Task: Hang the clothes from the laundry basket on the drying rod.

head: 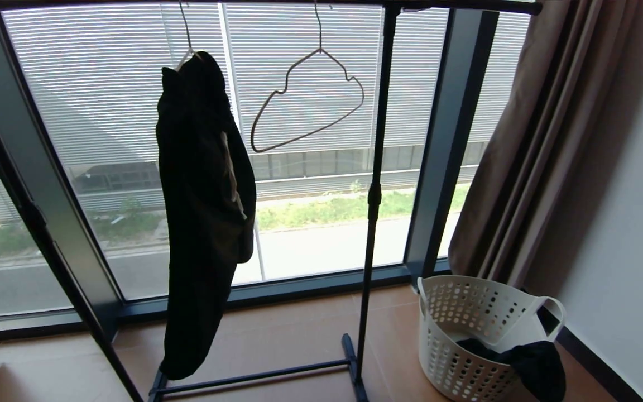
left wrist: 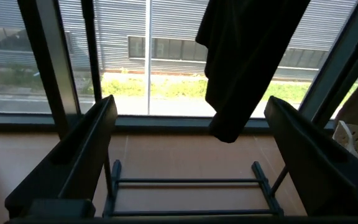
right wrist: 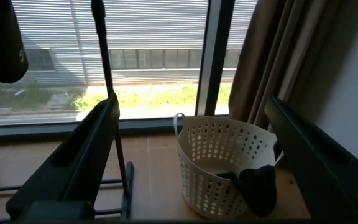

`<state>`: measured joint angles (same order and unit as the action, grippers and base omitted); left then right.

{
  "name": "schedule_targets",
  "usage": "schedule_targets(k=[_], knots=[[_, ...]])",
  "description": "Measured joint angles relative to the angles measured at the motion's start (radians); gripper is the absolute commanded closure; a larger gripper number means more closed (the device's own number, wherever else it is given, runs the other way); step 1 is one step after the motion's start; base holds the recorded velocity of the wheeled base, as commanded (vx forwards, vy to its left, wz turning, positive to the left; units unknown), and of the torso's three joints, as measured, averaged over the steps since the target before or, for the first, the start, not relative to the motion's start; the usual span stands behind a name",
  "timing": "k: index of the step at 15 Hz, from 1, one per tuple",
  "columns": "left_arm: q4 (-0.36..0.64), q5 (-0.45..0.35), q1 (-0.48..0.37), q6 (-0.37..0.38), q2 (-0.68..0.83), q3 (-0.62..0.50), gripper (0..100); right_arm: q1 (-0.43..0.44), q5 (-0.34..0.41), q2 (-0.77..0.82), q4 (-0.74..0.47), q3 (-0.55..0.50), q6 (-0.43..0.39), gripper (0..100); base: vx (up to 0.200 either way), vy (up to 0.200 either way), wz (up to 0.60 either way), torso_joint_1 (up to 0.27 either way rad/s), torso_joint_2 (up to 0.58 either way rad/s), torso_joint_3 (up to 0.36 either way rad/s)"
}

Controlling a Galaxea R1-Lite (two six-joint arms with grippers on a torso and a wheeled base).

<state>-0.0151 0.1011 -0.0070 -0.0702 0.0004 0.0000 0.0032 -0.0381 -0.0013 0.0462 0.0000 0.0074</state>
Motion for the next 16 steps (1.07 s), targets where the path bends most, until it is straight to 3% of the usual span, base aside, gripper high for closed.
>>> schedule_targets(k=[2,4,16], knots=[[0.0,0.0,0.0,0.0,0.0,0.0,0,0.0,0.0,0.0,0.0,0.0,0.0,0,0.0,0.0,-0.6,0.005,0.0,0.01],[0.0,0.0,-0.001,0.0,0.0,0.0,0,0.0,0.0,0.0,0.0,0.0,0.0,0,0.0,0.0,0.0,0.0,0.0,0.0],[0.0,0.0,0.0,0.0,0.0,0.0,0,-0.001,0.0,0.0,0.0,0.0,0.001,0,0.0,-0.2,0.0,0.001,0.0,0.002]])
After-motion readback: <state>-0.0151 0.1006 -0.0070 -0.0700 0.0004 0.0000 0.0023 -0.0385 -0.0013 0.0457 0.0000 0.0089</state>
